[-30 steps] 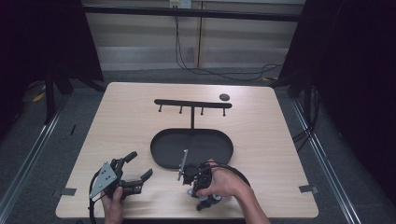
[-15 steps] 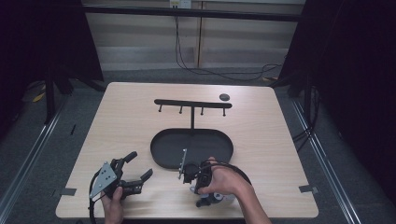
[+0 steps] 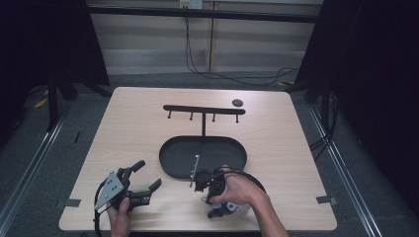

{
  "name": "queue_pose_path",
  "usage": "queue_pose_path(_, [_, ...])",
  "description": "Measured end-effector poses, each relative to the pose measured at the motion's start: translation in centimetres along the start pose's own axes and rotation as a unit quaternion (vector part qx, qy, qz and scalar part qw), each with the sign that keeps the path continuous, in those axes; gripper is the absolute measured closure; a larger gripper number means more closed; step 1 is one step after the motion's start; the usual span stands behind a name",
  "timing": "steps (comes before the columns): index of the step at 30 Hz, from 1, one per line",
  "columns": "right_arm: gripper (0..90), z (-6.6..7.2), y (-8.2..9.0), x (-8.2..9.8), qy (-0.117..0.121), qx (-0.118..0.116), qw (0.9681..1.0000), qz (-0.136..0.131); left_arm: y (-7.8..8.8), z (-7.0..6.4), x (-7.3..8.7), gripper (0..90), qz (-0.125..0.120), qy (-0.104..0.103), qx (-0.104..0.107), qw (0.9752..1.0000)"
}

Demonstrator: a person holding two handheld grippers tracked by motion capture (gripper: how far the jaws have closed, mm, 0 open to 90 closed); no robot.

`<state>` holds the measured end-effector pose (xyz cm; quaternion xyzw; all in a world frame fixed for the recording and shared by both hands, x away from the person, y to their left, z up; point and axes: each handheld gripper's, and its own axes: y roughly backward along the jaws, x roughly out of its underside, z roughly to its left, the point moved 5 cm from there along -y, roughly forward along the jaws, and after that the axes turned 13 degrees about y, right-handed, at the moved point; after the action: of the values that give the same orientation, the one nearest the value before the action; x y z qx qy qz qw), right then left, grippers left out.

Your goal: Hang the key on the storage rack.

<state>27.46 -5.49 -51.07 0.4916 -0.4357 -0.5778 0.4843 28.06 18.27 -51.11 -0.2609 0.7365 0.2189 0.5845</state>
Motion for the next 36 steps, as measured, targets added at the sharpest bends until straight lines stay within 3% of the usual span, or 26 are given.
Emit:
queue_pose_path(21, [87.0, -1.1, 5.3, 1.5, -0.029, 0.022, 0.9986, -0.04, 0.0, 0.0, 0.0, 15.4, -0.001, 0.002, -0.001, 1.0])
queue_pose_path(25, [87.0, -1.4, 6.1, 1.5, -0.024, 0.024, 0.9982, -0.05, 0.0, 0.0, 0.0, 15.4, -0.001, 0.002, -0.002, 1.0])
queue_pose_path(36, [87.0, -1.6, 8.0, 1.2, -0.025, 0.035, 0.9979, -0.048, 0.0, 0.0, 0.0, 15.4, -0.001, 0.002, -0.001, 1.0])
